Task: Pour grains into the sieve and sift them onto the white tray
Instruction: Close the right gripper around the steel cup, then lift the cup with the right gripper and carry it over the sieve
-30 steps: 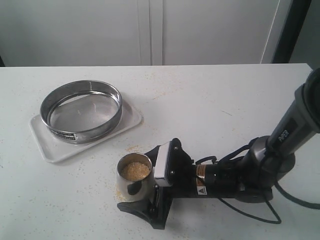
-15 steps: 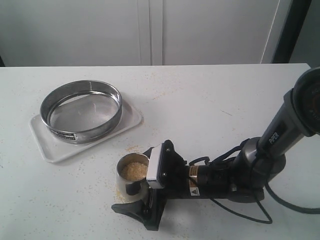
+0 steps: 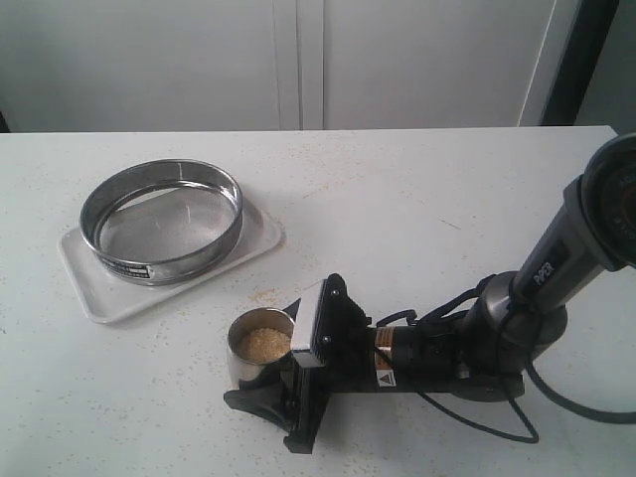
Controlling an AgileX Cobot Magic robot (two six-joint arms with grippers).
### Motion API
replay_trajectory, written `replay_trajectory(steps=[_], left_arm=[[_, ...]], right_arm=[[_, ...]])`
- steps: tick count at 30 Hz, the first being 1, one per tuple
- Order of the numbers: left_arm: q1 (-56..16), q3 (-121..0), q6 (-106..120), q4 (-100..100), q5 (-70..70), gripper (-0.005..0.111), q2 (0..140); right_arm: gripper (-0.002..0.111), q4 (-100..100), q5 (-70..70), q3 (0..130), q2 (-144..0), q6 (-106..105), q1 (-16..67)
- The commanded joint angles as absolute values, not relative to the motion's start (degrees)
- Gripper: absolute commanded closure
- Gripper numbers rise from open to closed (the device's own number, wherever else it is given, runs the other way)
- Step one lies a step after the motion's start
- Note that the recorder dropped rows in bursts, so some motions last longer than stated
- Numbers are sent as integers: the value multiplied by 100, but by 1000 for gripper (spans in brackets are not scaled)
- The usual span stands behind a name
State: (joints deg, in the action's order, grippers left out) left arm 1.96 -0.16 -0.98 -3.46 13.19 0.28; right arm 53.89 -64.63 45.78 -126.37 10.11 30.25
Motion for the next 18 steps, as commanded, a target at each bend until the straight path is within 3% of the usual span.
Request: replay_trajectory(steps=[1, 14, 18], left_arm=[[215, 0, -122, -384, 1331, 107, 0], [215, 0, -122, -384, 1331, 107, 0], [215, 0, -122, -384, 1331, 107, 0]], right_arm=[[108, 5388, -6474, 4588, -12648, 1082, 3042], [108, 5117, -6773, 4608, -12268, 1313, 3042], [108, 5104, -6316, 4612, -11815, 1584, 3042]])
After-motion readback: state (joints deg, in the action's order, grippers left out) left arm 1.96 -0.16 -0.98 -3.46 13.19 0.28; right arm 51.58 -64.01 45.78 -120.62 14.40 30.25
